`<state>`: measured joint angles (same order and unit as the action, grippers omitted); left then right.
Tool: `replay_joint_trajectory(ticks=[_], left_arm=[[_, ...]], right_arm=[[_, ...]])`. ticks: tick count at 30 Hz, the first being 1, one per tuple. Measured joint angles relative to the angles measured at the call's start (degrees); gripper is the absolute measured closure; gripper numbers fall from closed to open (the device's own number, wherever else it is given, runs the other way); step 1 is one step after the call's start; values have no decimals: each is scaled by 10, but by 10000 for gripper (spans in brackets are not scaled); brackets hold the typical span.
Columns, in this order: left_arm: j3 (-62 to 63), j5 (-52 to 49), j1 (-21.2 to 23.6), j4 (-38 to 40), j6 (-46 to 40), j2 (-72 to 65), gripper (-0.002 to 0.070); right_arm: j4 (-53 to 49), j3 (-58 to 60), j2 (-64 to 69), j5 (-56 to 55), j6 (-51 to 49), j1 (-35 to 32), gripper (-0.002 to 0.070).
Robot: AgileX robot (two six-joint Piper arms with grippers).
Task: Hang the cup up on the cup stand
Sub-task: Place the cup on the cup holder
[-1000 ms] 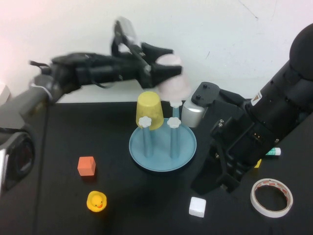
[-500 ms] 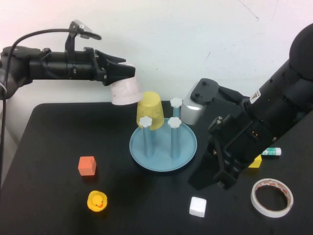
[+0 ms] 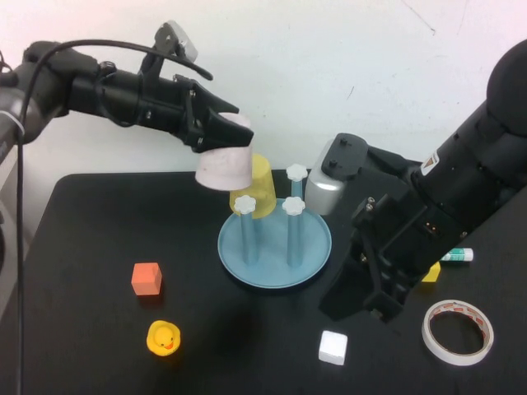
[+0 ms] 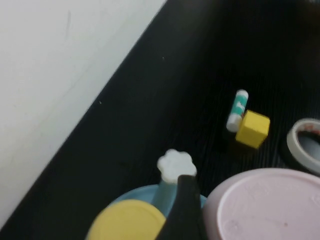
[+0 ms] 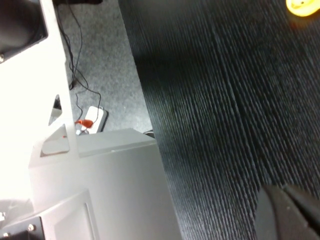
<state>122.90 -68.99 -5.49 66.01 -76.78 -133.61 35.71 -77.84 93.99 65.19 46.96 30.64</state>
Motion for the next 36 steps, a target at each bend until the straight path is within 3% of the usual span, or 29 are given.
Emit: replay_joint_trajectory(ticks=[15,20,26,36], left_arm=[[-90,13,-35,65,-189,14,132],[-91,7,-42,64,-191,10,132],[-91,9,-42,10,-190,4,135],[-91,52,-42,6,-187,-8,135]], right_arm=[[-9,0,0,7,28,0,675],[-9,0,0,7,28,0,675],[-9,0,0,7,29,0,675],[-9,0,0,-2,40,0,675]])
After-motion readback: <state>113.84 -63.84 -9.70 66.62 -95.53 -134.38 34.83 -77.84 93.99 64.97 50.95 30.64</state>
